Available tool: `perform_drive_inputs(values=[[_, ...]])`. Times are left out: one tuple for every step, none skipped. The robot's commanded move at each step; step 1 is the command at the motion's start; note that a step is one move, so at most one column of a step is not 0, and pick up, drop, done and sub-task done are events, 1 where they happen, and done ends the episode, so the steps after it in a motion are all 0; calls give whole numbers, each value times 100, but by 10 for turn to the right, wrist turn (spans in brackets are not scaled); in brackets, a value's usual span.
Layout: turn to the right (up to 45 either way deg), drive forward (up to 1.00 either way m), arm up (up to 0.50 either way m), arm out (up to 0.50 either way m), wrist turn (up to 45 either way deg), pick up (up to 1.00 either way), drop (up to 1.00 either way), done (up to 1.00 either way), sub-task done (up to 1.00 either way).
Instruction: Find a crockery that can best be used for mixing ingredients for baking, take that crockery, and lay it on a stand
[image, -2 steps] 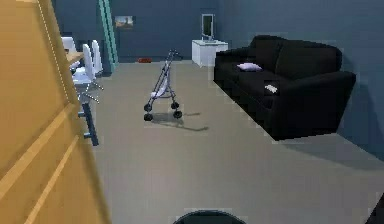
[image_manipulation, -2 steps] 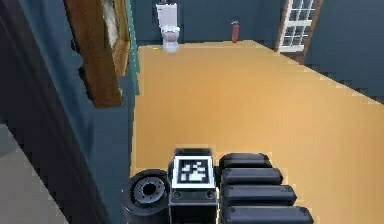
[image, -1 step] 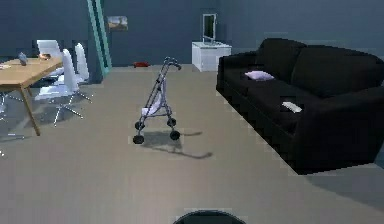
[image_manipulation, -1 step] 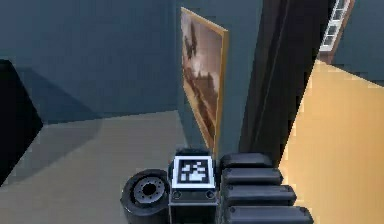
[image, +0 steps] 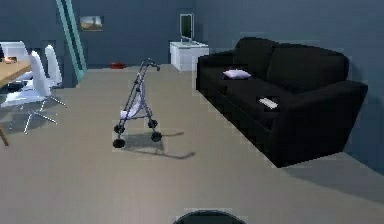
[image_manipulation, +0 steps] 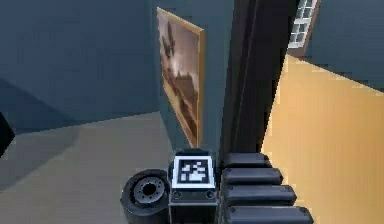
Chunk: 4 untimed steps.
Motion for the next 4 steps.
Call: perform_drive_inputs(values=[[0,100,0,0,0,0,0,0,0],[0,100,0,0,0,0,0,0,0],[30,0,0,0,0,0,0,0,0],[240,0,0,0,0,0,0,0,0]])
